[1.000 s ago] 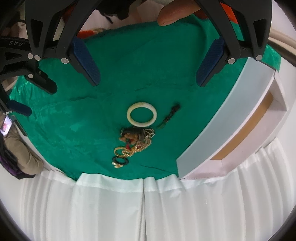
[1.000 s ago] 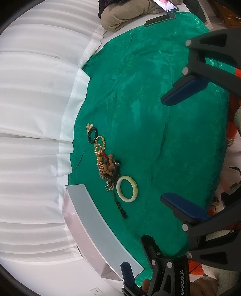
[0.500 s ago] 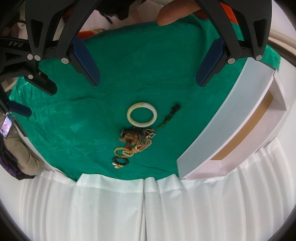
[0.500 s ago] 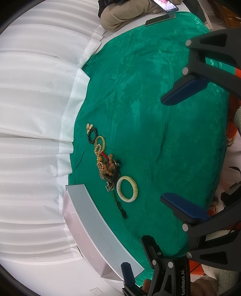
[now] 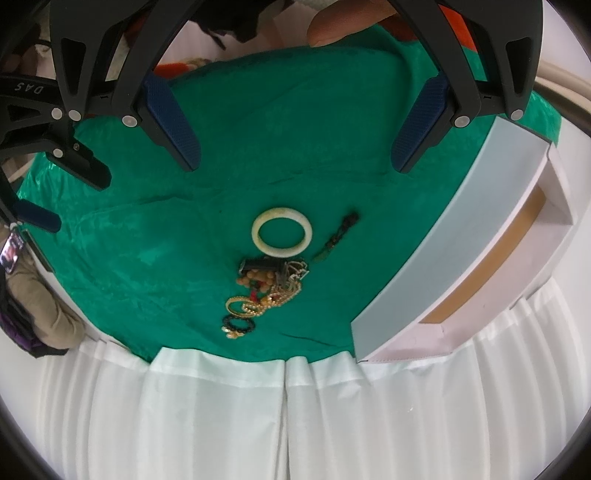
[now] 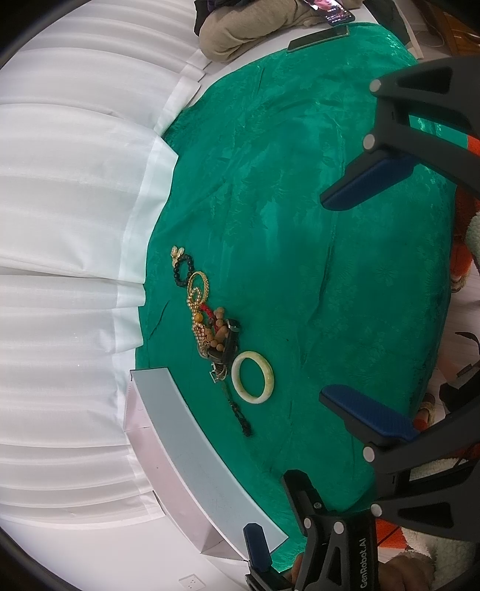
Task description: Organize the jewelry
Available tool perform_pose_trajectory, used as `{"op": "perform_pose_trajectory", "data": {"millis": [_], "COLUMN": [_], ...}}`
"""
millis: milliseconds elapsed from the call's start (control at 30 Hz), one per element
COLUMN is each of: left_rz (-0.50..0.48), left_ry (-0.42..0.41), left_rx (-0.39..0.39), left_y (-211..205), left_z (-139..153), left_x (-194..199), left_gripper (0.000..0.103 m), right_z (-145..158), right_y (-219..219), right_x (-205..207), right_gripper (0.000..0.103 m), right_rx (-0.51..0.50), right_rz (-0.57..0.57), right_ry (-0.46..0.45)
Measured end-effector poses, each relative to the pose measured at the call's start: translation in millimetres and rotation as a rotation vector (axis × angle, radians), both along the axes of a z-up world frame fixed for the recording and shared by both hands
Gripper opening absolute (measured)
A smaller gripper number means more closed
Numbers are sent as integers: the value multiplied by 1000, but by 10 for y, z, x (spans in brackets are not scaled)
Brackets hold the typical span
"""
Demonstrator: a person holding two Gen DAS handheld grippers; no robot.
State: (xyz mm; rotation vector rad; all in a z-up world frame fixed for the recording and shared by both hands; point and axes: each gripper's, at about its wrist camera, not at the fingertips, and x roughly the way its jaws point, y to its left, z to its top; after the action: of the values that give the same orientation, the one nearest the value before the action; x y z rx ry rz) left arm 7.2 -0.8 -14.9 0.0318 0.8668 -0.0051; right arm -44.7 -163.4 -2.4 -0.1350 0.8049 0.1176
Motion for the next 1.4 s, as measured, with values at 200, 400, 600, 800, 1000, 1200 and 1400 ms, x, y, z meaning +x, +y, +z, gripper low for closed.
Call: {"op": "perform_pose_trajectory", "data": {"millis": [200,400,600,800,1000,1200,1400], "left_rz": [1,1,1,1,0,2,3], "left_ry": [10,7,15,15,21,29,30], "left_rx": [-2,-2,-2,-1,0,6,8], "left_y": [6,17,11,12,10,1,2], "left_z": [-9,-6,-21,-21,-34,-60,-78], "left_x": [8,14,26,22,29,42,61], "left_gripper": [102,102,102,102,102,102,102], "right_z": [-1,-2,-7,-11,-9,-16,-18], "right_y": [1,3,0,3,5,3,5], "right_x": [1,3,7,6,8,7,8], "right_gripper": [97,97,97,97,97,97,97], "right_rx": [0,1,2,2,2,4,4], "right_rz": [-1,0,-1,-1,-1,-1,-2], "right_ry": [-1,1,4,4,5,7,8]}}
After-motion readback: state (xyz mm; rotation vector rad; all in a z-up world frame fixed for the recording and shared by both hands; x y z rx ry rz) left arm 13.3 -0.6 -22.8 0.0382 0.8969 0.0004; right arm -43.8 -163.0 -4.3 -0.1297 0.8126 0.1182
